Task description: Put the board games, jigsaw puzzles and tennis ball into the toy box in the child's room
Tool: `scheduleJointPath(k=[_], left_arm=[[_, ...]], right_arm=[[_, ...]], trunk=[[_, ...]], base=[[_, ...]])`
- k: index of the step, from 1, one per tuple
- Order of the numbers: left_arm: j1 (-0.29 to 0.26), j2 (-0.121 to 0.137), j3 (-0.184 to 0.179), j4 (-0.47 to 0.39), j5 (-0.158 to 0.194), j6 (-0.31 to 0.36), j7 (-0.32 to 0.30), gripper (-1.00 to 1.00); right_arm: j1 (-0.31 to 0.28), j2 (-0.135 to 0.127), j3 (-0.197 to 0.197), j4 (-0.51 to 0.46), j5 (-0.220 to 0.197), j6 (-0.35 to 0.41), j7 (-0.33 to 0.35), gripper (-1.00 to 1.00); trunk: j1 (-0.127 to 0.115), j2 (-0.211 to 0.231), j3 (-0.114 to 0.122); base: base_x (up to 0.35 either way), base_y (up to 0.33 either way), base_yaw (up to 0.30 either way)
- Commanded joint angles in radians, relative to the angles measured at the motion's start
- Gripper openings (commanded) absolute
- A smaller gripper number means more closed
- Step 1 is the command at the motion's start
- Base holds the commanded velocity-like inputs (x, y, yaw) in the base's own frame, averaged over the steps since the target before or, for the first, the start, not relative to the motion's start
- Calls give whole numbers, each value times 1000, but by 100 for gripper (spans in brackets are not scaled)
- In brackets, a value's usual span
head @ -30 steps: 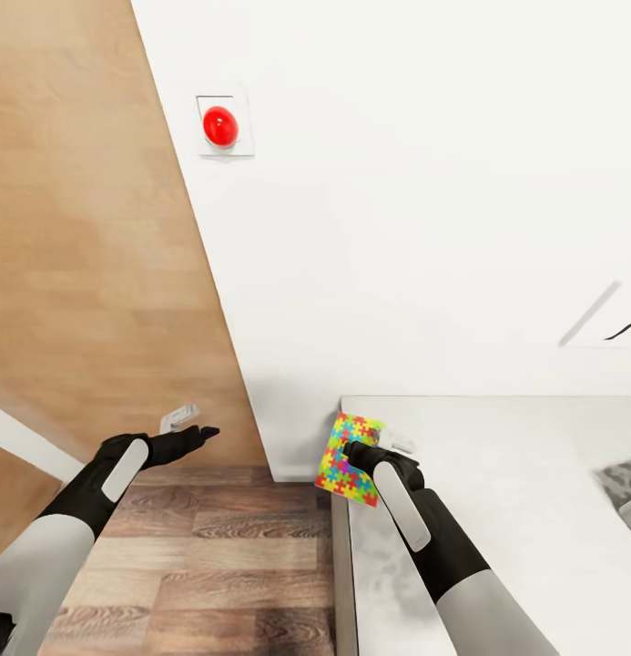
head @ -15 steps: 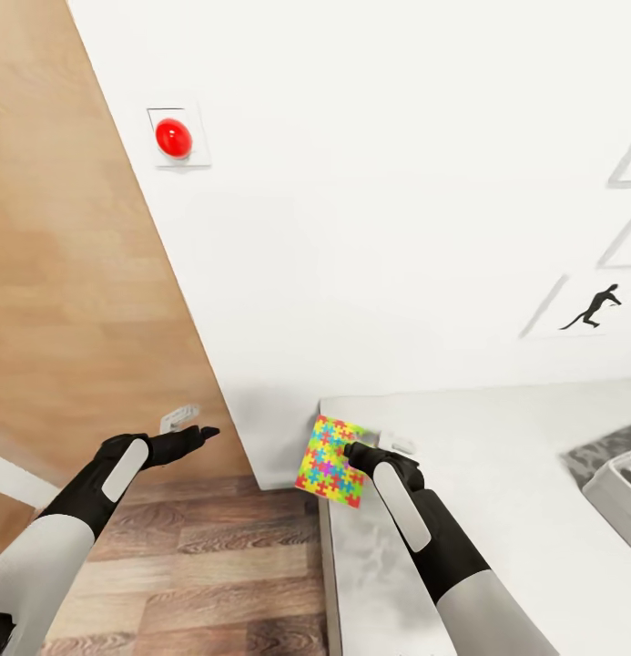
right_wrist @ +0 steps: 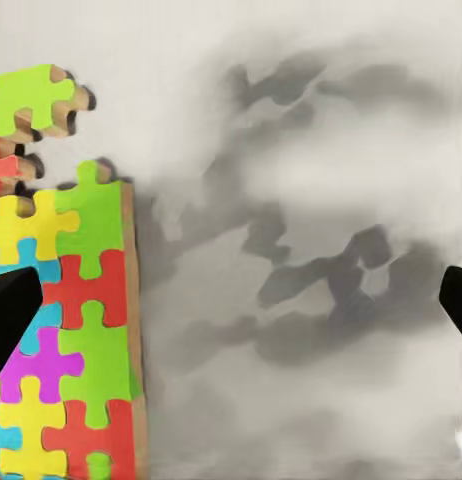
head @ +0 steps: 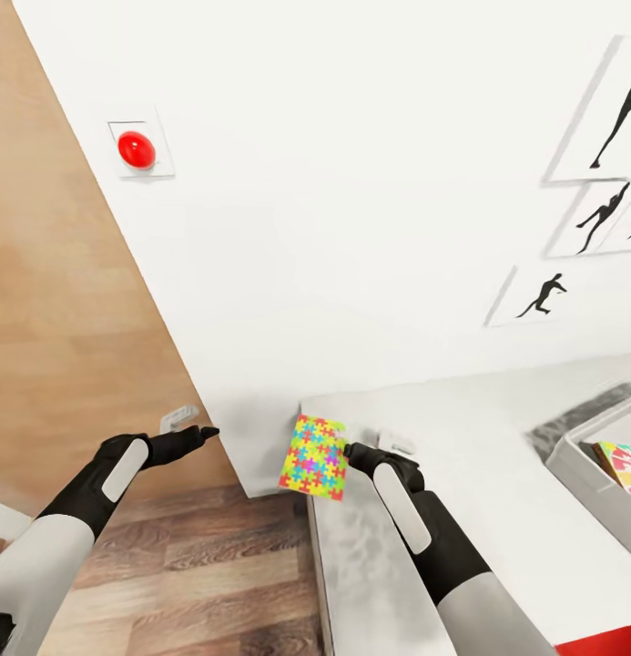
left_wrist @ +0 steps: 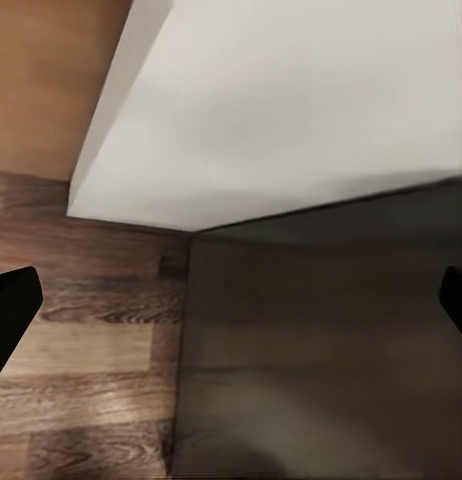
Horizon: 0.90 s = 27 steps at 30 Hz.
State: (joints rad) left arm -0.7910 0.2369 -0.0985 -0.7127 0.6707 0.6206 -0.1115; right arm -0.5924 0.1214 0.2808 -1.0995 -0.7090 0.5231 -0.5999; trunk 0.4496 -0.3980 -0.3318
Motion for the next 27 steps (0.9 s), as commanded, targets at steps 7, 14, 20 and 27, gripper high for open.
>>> scheduleJointPath(k=[7,14,20,27], left_arm=[[-1,2,-3,-1,0,2,-2,100],[-1,2,-3,-1,0,2,-9,100],[-1,2,-3,-1,0,2,-26,100],[-1,2,-3,-1,0,2,-29,100]], right_arm=[[3,0,3,-4,-7,2,-9,100],[5,0,4,-6,-7,1,-9,100],[8,0,4,-12,-7,0,-9,100],[8,-1,4,-130,-7,2,-6,100]], trunk=[[0,-2,8],[0,-2,19],[0,-2,29],[0,-2,40]], base=[[-87,76,-152],[-11,10,-74],[-1,1,-12],[0,0,-2]])
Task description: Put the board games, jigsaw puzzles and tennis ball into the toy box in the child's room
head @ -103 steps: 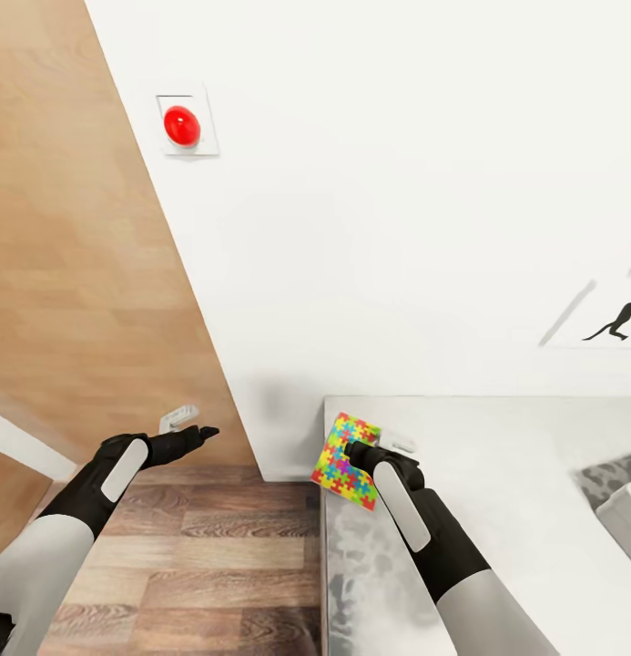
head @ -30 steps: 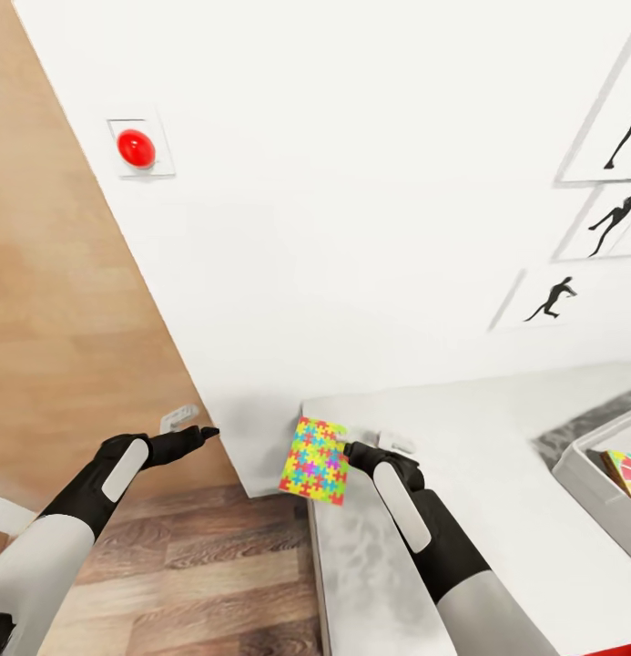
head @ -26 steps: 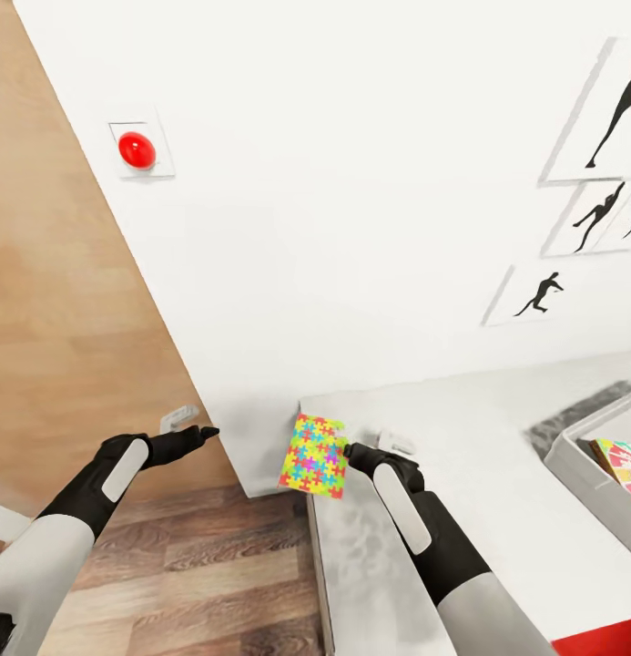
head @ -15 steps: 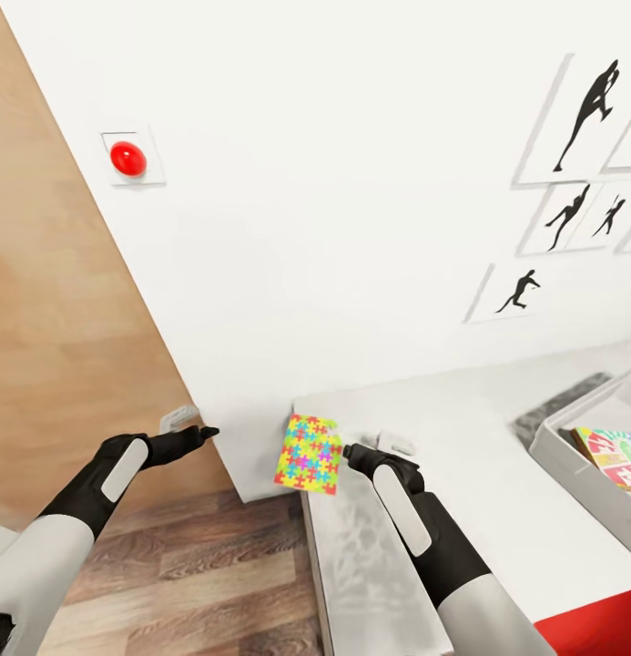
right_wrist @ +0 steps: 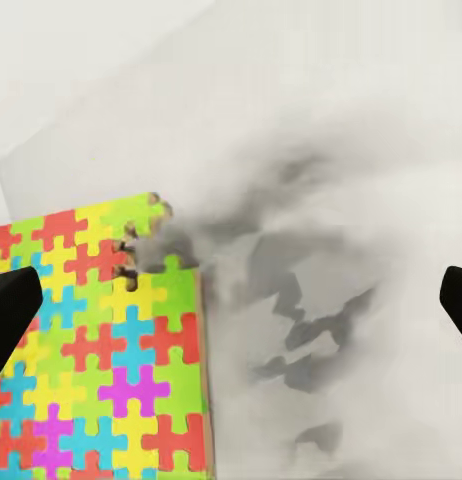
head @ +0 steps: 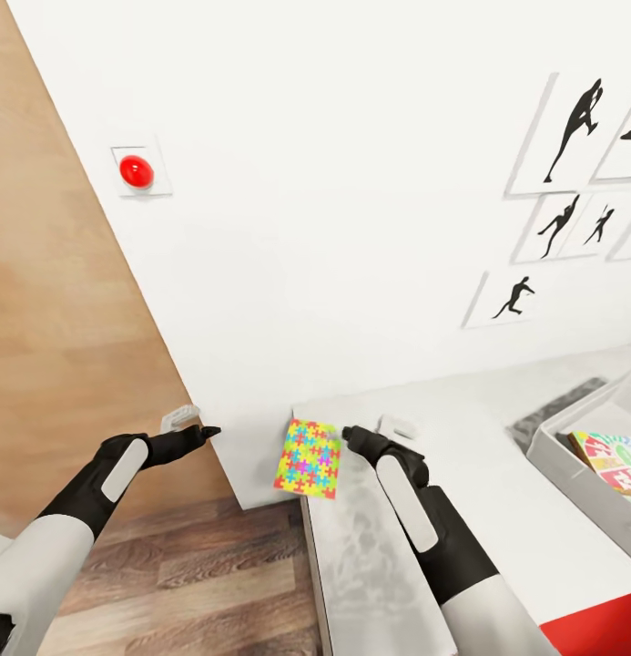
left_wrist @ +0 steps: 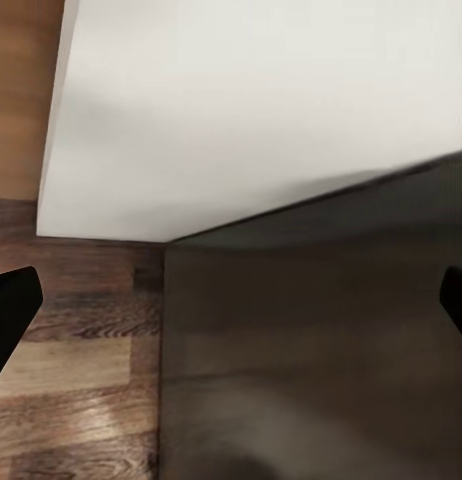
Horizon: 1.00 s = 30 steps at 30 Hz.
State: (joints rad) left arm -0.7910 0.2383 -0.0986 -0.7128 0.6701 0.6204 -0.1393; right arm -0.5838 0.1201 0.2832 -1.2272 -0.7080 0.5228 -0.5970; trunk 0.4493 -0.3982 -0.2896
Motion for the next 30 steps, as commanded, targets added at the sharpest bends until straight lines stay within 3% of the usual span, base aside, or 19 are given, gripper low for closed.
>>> scheduleJointPath(k=[1,8,18,24,25,30], left_arm=[[-1,1,-3,-1,0,2,-2,100],[-1,1,-3,-1,0,2,-2,100],[-1,1,-3,-1,0,2,-2,100],[-1,1,-3,-1,0,2,-2,100],[-1,1,-3,-1,0,2,-2,100],[-1,1,-3,-1,0,2,-2,100]], right_arm=[[0,-1,1,-24,-8,3,-6,100],[57,-2,0,-203,-8,33,31,100],[87,0,-15,-282,-17,168,42,100],[90,0,-36,-290,-87,274,42,100],[89,-2,-71,-291,-120,334,42,100],[90,-7,-182,-292,-213,453,46,100]], trunk=[[1,-2,0],[1,-2,11],[1,-2,28],[1,-2,38],[1,-2,40],[1,-2,48]], base=[[0,0,0],[0,0,0],[0,0,0],[0,0,0],[0,0,0],[0,0,0]])
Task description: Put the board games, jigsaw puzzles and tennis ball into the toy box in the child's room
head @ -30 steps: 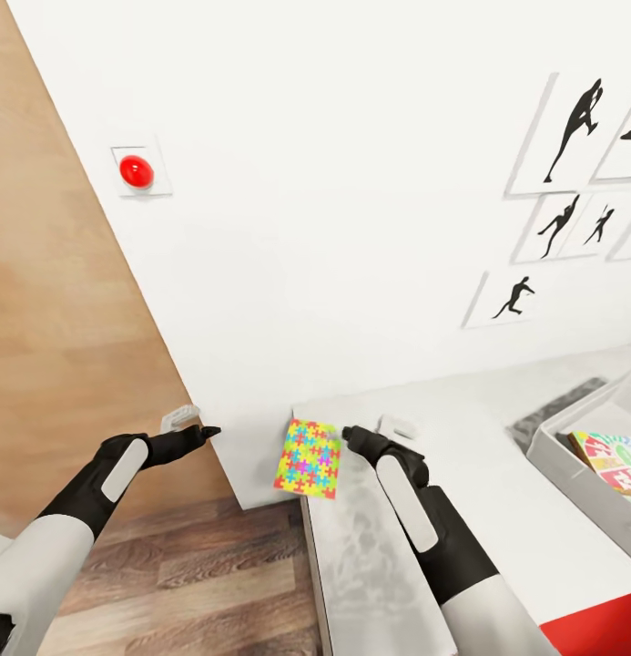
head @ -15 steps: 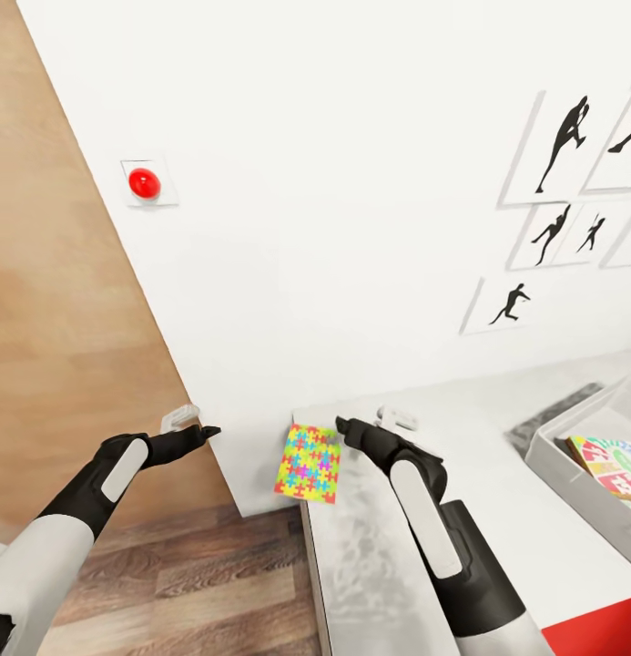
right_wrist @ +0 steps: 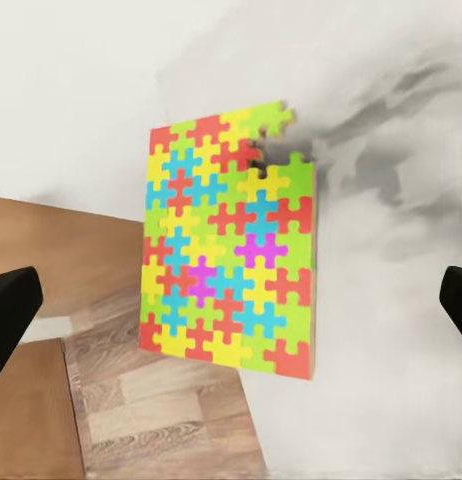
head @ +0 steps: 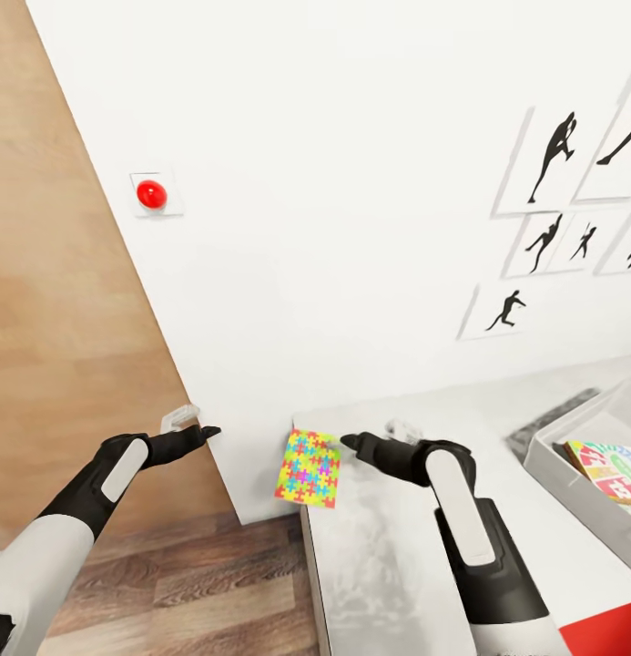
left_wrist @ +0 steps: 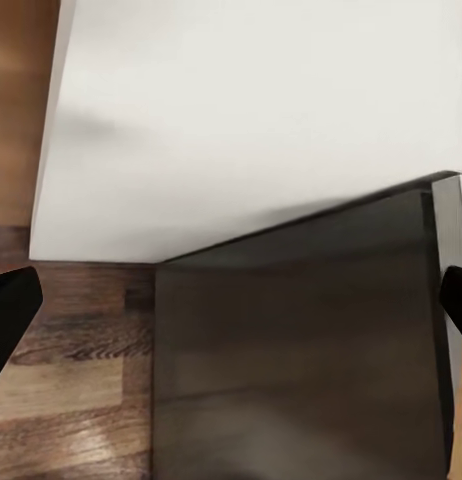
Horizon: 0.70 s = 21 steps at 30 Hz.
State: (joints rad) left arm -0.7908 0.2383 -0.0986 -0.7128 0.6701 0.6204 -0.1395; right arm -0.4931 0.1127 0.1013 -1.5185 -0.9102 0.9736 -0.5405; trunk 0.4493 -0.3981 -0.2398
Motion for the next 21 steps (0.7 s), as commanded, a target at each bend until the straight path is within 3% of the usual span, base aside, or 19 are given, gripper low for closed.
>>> scheduleJointPath(k=[1,6,21], left_arm=[[-1,1,-3,0,0,2,-2,100],[-1,1,-3,0,0,2,-2,100],[-1,0,-3,-1,0,2,-2,100]], right_arm=[[-1,0,-13,-1,-24,16,-9,100],[-1,-2,-51,-2,-70,56,18,100],[-1,-1,-71,-2,-83,64,53,100]], trunk=[[1,-2,0],[1,-2,8],[1,-2,33]], base=[[0,0,0],[0,0,0],[0,0,0]])
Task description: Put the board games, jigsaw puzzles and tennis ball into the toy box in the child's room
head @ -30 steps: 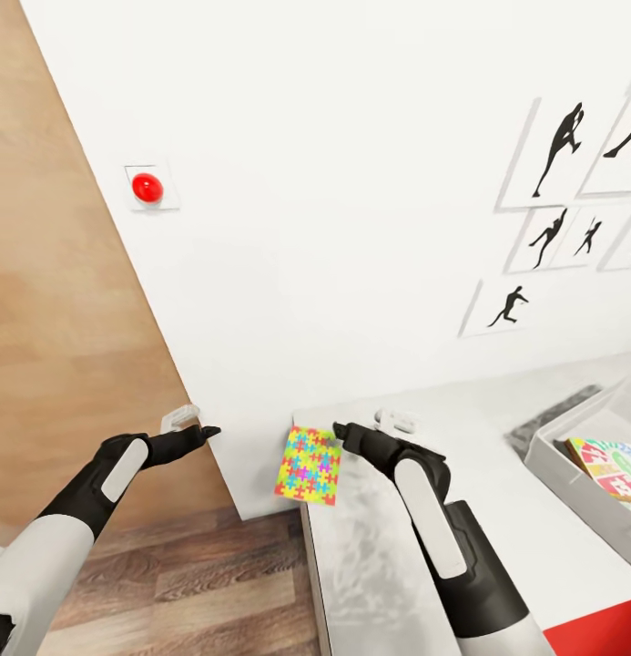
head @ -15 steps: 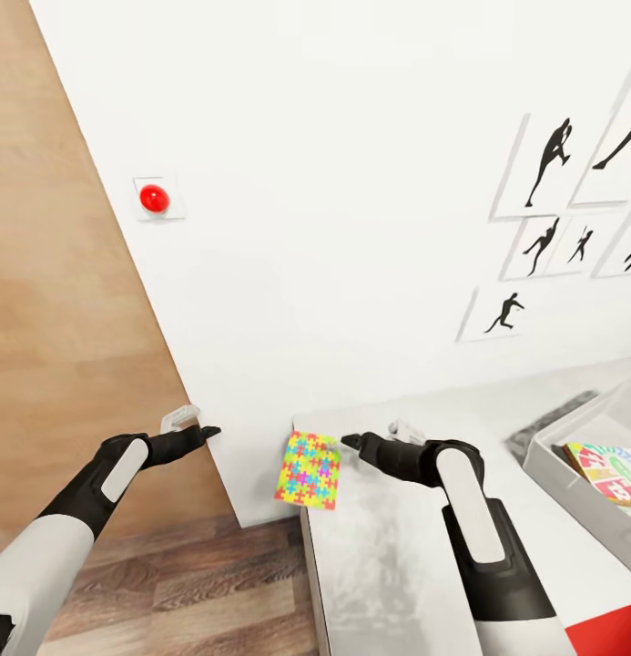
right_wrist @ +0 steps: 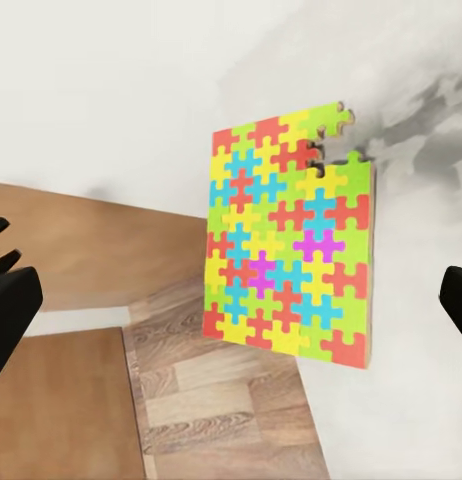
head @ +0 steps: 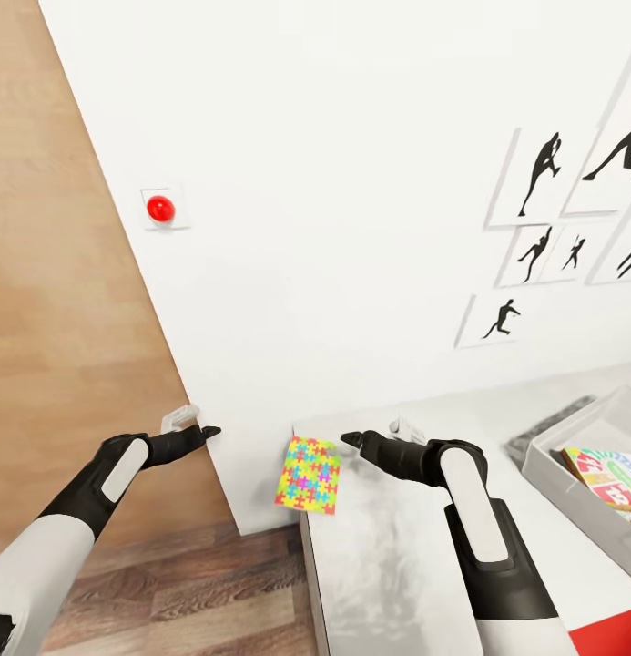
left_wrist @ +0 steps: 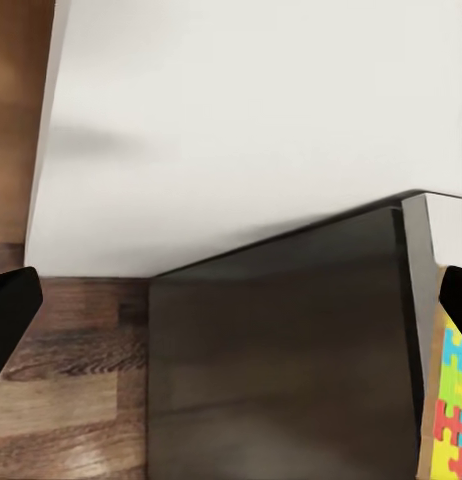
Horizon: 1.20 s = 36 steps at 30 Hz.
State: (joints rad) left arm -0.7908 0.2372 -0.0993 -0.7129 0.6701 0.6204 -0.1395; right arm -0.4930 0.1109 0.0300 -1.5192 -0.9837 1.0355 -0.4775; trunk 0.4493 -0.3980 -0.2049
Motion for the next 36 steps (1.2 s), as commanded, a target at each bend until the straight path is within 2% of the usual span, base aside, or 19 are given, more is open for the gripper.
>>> scheduleJointPath(k=[1,20,36], left_arm=[[-1,1,-3,0,0,2,-2,100],[-1,1,-2,0,0,2,-2,100],[-1,2,-3,0,0,2,-2,100]], right_arm=[[-1,0,-1,-1,-9,2,-9,100],[-1,12,6,-36,-10,0,-3,100],[-1,14,8,-38,-11,0,-1,100]], trunk=[[1,-2,0],[1,-2,14],[1,-2,39]], base=[[0,0,0],[0,0,0],[0,0,0]])
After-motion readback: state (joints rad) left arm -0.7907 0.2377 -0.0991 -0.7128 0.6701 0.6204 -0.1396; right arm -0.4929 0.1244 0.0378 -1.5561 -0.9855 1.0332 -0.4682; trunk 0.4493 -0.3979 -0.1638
